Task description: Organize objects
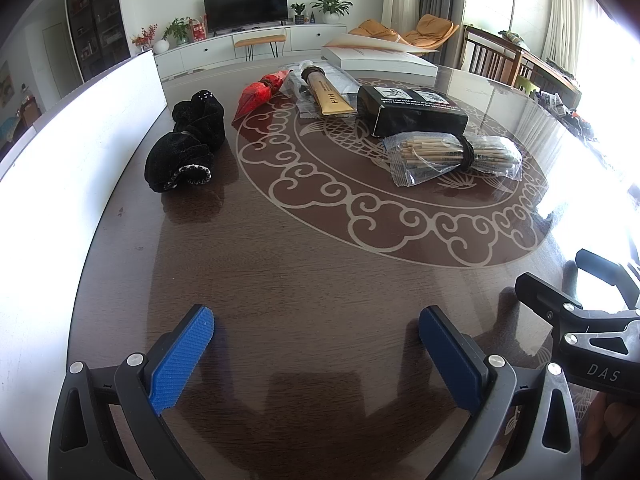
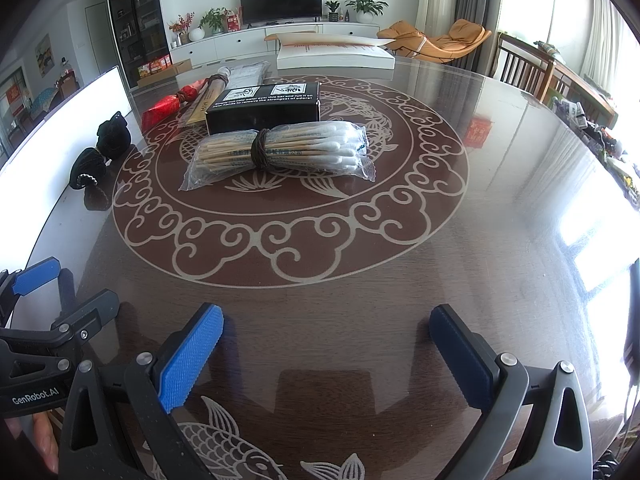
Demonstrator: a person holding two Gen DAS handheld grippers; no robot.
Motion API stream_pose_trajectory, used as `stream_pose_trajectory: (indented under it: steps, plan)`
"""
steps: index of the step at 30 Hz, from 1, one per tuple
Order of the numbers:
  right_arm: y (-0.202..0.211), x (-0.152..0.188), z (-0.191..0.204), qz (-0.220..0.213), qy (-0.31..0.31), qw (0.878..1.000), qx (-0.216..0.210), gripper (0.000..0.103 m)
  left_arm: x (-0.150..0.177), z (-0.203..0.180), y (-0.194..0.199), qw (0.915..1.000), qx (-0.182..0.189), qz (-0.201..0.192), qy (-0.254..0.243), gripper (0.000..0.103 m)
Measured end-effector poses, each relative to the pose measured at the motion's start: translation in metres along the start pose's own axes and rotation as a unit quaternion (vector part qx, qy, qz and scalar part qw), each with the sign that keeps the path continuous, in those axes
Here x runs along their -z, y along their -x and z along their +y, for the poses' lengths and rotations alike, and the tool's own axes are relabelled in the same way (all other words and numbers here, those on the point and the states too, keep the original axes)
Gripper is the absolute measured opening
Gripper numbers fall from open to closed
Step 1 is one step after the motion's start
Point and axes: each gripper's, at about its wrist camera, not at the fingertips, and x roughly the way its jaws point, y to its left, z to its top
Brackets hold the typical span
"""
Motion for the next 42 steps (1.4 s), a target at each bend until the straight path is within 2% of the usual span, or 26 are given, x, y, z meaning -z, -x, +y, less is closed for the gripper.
stream_pose_trajectory:
  steps: [35,38,42]
  plan:
    - [0.000,0.000,0.000,0.000,0.000,1.000,0.000,0.103,0.000,0.000,0.001,1.0000,-0.001,0.000,-0.002,0.103]
    - [0.000,0.000,0.000,0.000,0.000,1.000,0.000,0.103,-0.015,0.004,0.006,0.9999,-0.007,-0.011,-0.010,0.103]
    - [0.000,0.000,0.000,0.000,0.000,1.000,0.000,0.103,-0.067,0.029,0.011,0.9973,-0.048,-0.053,0.016,0.103]
